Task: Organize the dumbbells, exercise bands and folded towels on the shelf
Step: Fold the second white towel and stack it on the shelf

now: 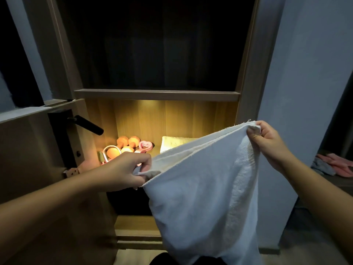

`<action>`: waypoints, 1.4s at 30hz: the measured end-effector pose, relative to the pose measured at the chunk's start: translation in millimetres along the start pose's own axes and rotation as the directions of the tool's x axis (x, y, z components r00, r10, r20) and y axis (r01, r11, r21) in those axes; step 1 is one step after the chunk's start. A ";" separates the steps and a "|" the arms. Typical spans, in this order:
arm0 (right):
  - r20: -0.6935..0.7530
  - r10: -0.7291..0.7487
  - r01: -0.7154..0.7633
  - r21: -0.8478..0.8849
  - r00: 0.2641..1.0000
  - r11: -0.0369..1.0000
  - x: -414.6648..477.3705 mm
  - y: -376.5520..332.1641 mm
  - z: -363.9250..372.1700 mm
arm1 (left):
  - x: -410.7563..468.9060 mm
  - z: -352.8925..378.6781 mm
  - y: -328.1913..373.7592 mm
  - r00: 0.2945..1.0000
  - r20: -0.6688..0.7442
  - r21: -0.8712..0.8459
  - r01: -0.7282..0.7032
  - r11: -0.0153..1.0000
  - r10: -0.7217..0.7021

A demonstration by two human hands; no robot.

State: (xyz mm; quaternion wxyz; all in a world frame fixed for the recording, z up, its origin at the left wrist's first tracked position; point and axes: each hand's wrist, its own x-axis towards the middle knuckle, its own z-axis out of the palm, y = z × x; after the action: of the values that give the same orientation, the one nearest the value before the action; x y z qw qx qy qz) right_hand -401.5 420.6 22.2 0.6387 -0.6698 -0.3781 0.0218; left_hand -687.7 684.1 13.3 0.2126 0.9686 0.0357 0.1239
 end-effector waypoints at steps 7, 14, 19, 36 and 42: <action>-0.040 0.012 -0.009 0.072 0.999 0.997 2.7 8.5 -6.2 | -13.2 13.4 18.6 0.942 -0.324 -0.322 -0.192 0.927 0.083; -0.036 0.051 -0.042 0.201 0.998 0.979 1.9 10.5 -3.4 | -14.7 10.7 -1.6 0.936 -0.214 0.018 -0.283 0.959 0.280; -0.033 0.083 -0.069 0.299 0.996 0.952 2.3 1.2 1.9 | -10.1 29.8 -14.2 0.925 -0.206 0.050 -0.317 0.947 0.320; -0.170 0.148 -0.104 0.243 0.974 0.964 32.3 -10.2 -33.7 | 30.7 34.0 1.8 0.819 -0.258 0.366 -0.409 0.836 0.513; -0.246 0.182 -0.193 -0.021 0.952 0.981 75.4 6.7 -46.6 | 51.1 19.2 67.0 0.667 -0.104 0.488 -0.612 0.622 0.738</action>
State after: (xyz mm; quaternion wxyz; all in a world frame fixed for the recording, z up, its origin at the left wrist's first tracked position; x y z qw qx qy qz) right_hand -320.7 422.5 59.1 0.6599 -0.7146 -0.2320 -0.0084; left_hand -632.3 621.8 36.1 -0.0681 0.9002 -0.2785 0.3277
